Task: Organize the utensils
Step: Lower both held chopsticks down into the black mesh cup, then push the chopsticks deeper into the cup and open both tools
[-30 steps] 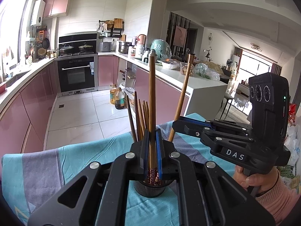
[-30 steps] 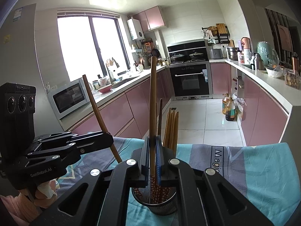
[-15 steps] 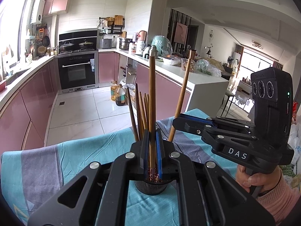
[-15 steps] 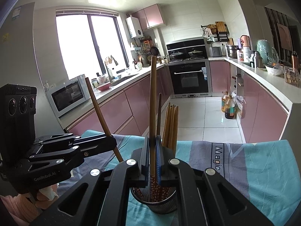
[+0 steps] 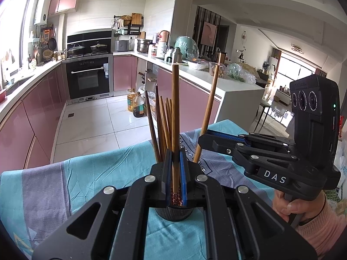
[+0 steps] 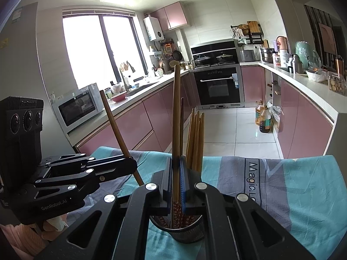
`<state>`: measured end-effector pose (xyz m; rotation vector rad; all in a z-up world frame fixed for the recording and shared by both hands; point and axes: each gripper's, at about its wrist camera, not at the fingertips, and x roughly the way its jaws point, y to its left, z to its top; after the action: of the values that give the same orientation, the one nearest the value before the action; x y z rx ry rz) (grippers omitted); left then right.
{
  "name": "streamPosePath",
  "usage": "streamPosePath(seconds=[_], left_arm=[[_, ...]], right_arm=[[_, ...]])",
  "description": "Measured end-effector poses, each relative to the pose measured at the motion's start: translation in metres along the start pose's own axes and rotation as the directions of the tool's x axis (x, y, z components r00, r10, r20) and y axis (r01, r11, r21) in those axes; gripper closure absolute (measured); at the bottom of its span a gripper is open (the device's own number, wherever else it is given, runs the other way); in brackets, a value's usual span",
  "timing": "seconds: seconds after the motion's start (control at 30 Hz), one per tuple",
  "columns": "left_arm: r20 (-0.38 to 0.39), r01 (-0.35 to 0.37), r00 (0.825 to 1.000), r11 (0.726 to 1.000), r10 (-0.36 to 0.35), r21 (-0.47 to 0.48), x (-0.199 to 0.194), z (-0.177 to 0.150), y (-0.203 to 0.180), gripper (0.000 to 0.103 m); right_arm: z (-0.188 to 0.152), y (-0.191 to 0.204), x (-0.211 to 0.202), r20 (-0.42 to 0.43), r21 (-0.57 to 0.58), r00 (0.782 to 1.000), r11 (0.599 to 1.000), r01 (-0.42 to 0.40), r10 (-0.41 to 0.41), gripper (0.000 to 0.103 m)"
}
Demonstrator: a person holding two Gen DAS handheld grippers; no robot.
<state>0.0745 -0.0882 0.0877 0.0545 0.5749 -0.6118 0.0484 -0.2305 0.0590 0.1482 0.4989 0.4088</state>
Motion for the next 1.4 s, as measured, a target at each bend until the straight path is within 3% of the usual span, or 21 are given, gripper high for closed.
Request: streamPosePath(seconds=[1.4], left_arm=[[-0.08, 0.014, 0.997, 1.0, -0.016, -0.022, 0.043, 0.006, 0.021, 0.095]], right_arm=[[-0.012, -0.001, 0.029, -0.079, -0.001, 0.997, 1.0, -0.001, 0.001, 0.097]])
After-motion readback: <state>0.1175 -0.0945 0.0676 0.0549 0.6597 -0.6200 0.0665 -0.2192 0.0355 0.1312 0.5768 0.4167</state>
